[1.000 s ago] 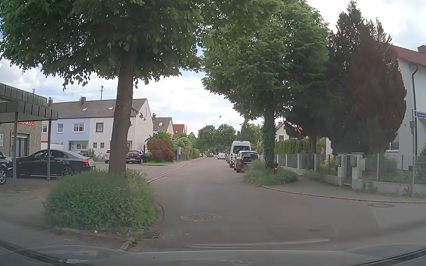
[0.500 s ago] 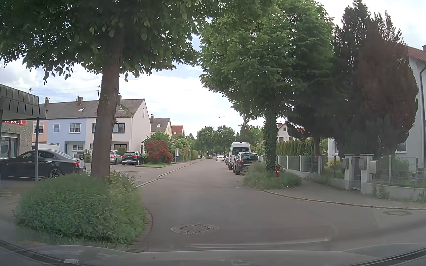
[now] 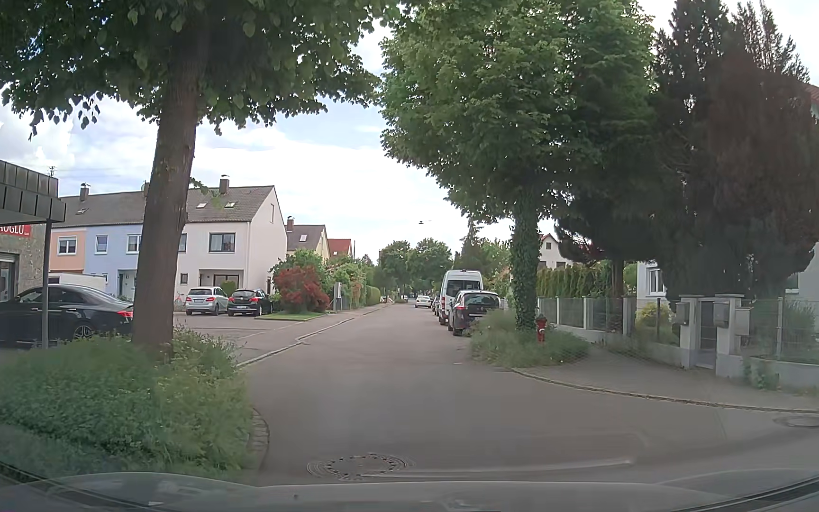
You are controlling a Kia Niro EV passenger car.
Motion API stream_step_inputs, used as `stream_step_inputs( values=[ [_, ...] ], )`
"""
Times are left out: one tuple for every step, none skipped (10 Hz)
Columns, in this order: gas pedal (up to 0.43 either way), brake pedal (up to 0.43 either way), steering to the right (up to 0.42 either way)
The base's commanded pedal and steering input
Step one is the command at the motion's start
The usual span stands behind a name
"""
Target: Follow the waypoints while adhering to traffic rules and regulations
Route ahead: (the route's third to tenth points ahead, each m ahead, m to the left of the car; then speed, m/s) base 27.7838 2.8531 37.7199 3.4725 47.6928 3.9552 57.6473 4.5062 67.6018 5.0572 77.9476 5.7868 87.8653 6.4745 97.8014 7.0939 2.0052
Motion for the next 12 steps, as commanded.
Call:
stream_step_inputs(
  values=[
    [0.028, 0.024, -0.023],
    [0.079, 0.024, -0.026],
    [0.150, 0.024, -0.031],
    [0.157, 0.018, -0.033],
    [0.177, 0.024, -0.029],
    [0.197, 0.024, -0.020],
    [0.209, 0.024, -0.014],
    [0.209, 0.018, -0.013],
    [0.209, 0.024, -0.013],
    [0.209, 0.024, -0.014],
    [0.209, 0.024, -0.014],
    [0.209, 0.018, -0.014]
  ],
)
